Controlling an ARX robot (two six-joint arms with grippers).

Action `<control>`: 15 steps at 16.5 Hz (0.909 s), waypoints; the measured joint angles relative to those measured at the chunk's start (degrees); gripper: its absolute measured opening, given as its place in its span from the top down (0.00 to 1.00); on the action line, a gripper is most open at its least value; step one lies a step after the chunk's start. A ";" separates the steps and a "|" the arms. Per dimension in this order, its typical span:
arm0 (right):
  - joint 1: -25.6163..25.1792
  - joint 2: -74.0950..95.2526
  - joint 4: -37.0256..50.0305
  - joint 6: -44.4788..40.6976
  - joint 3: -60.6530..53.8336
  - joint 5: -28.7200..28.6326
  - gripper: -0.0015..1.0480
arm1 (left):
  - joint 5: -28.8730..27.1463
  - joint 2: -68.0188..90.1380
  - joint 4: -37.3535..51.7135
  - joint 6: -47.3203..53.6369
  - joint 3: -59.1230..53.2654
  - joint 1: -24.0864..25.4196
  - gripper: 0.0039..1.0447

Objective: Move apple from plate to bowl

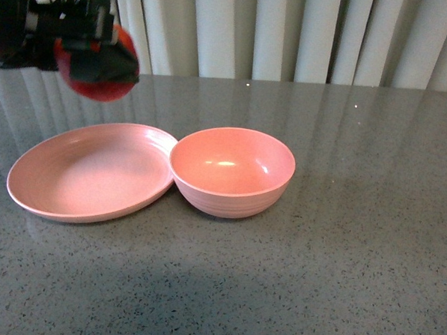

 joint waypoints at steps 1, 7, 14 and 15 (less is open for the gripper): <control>0.00 0.00 0.00 0.00 0.00 0.02 0.06 | -0.61 -0.94 -1.03 0.07 1.60 -3.10 0.33; 0.00 0.00 0.00 -0.02 0.00 0.00 0.06 | -4.31 8.31 -3.54 -1.75 9.33 -15.17 0.34; 0.00 0.00 0.00 -0.02 0.00 0.00 0.06 | -6.27 16.04 -3.76 -3.15 10.97 -16.68 0.34; 0.00 0.00 0.00 -0.02 0.00 0.00 0.06 | -6.27 16.96 -4.04 -3.45 11.45 -16.79 0.34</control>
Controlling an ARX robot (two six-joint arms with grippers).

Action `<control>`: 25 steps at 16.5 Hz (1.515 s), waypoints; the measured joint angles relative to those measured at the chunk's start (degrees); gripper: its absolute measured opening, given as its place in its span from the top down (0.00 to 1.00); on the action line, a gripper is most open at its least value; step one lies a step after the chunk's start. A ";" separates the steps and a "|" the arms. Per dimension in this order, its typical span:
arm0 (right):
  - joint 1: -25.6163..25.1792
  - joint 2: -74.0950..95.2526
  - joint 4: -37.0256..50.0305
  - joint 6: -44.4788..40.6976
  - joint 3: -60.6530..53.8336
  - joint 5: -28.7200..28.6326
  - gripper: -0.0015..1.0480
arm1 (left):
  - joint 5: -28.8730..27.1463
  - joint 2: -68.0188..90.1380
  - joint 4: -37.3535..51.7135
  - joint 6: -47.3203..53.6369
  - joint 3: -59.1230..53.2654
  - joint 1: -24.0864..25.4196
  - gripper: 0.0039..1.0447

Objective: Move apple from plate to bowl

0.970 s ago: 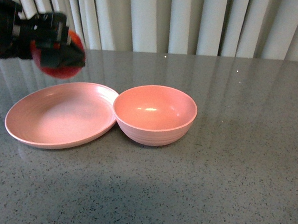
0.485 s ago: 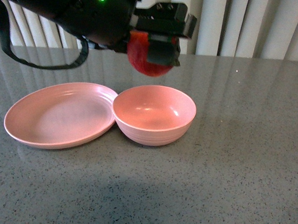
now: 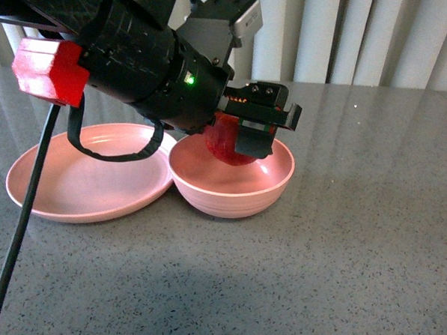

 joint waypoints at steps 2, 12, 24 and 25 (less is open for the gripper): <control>0.00 0.00 0.00 0.00 0.00 0.00 0.06 | -0.33 1.38 0.04 -0.09 0.55 -0.20 0.34; 0.00 0.00 0.00 0.00 0.00 0.00 0.06 | -0.48 4.70 -1.90 -2.69 2.93 0.85 0.21; 0.00 0.00 0.00 0.00 0.00 0.00 0.06 | -0.76 -12.35 6.71 -1.57 -1.77 1.81 0.06; 0.00 0.00 0.00 0.00 0.00 0.00 0.06 | -1.40 -15.69 8.90 -1.42 -3.56 2.27 0.06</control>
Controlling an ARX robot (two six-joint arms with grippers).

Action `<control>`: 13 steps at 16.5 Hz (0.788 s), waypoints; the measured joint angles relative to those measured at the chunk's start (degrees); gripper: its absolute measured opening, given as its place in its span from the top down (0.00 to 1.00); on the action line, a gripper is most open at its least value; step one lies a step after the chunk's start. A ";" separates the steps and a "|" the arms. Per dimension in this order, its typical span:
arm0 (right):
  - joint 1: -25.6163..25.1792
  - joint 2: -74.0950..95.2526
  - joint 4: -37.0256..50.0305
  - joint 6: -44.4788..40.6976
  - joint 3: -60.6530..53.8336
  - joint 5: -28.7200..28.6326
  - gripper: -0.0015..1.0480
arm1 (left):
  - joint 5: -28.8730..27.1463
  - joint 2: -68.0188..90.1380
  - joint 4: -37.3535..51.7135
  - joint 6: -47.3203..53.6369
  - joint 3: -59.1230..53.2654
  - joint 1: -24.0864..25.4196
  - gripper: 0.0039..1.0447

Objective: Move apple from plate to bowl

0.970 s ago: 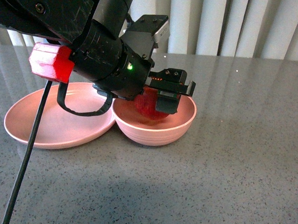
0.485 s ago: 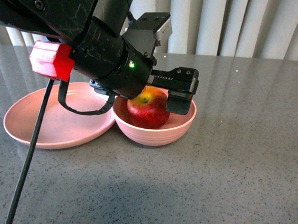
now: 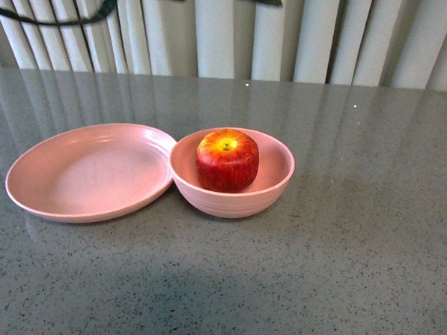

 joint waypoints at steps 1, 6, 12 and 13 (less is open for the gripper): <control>0.00 0.00 0.00 0.00 0.00 0.00 0.06 | -0.11 -3.72 0.87 -0.07 -1.97 0.96 0.06; 0.00 0.00 -0.02 0.00 0.00 0.02 0.06 | -14.67 -30.53 13.14 -0.98 -27.02 13.84 0.39; 0.00 0.00 0.00 0.00 0.00 0.02 0.06 | -8.50 -46.53 20.06 -0.85 -51.19 20.02 0.99; 0.00 0.00 0.00 0.00 0.00 0.02 0.06 | -4.44 -48.30 19.89 -0.68 -53.33 23.23 0.99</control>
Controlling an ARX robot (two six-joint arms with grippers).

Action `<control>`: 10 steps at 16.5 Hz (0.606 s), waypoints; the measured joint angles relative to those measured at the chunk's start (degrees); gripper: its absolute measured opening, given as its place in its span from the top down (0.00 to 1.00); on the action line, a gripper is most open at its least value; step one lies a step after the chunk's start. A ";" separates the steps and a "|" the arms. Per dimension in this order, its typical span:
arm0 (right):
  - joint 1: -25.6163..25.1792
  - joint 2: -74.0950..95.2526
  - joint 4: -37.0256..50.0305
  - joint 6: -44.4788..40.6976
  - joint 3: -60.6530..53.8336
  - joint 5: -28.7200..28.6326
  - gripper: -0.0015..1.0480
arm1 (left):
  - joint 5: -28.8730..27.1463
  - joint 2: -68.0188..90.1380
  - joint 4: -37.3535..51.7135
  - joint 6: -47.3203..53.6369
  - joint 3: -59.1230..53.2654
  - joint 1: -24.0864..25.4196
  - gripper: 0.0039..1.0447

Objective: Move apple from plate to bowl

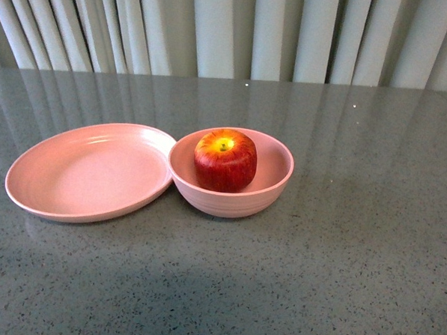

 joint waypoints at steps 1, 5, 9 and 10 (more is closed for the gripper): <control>0.00 0.00 -0.02 0.00 0.00 0.02 0.06 | 0.26 -1.22 -0.33 -0.02 -1.05 0.90 0.99; 0.00 0.00 0.02 0.02 0.00 0.00 0.06 | 0.42 -7.15 -2.21 0.00 -4.90 1.05 0.99; 0.00 0.00 0.00 0.00 0.00 0.00 0.06 | 0.42 -13.42 -5.70 0.00 -7.63 1.05 0.99; 0.00 0.00 0.00 0.00 0.00 0.00 0.06 | 0.42 -14.67 -6.43 0.00 -8.07 1.05 0.99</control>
